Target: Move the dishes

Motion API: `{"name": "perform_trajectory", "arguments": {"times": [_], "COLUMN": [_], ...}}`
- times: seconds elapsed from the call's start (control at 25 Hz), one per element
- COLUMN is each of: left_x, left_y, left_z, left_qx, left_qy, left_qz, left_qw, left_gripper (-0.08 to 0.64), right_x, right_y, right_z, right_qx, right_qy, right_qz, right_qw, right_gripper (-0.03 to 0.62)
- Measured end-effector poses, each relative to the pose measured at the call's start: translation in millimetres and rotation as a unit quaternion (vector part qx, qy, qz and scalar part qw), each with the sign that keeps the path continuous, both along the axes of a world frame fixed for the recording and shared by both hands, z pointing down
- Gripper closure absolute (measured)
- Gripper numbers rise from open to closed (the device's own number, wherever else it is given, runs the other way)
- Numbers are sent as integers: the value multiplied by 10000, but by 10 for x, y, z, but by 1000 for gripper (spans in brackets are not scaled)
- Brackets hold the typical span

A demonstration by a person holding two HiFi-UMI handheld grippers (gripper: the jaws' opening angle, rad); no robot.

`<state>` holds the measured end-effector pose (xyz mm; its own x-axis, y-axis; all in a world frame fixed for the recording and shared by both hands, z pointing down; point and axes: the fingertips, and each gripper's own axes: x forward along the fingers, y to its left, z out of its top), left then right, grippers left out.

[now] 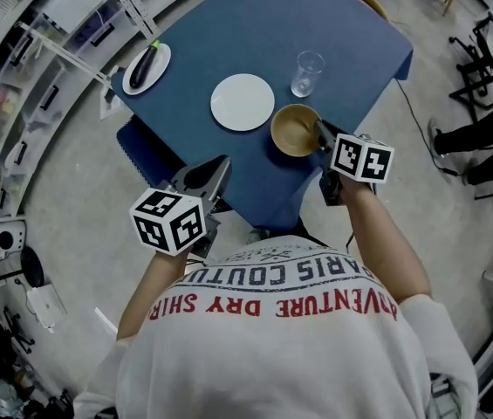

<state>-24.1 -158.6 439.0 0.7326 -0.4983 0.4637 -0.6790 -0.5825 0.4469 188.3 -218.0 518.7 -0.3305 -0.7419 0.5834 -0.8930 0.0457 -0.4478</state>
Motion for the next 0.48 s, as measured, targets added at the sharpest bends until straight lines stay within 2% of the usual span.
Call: {"name": "perform_trajectory", "arguments": {"times": [0.48], "left_x": [16], "left_y": [41], "left_z": [63], "left_qx": [-61], "left_qy": [-88], "left_qz": [105], "left_qw": [9999], "left_gripper": [531], "right_x": [18], "right_y": [-10], "right_z": [-2], "right_qx": [152], "right_qy": [-149], "right_qz": [121], "right_qw": [9997], "right_gripper": [555]}}
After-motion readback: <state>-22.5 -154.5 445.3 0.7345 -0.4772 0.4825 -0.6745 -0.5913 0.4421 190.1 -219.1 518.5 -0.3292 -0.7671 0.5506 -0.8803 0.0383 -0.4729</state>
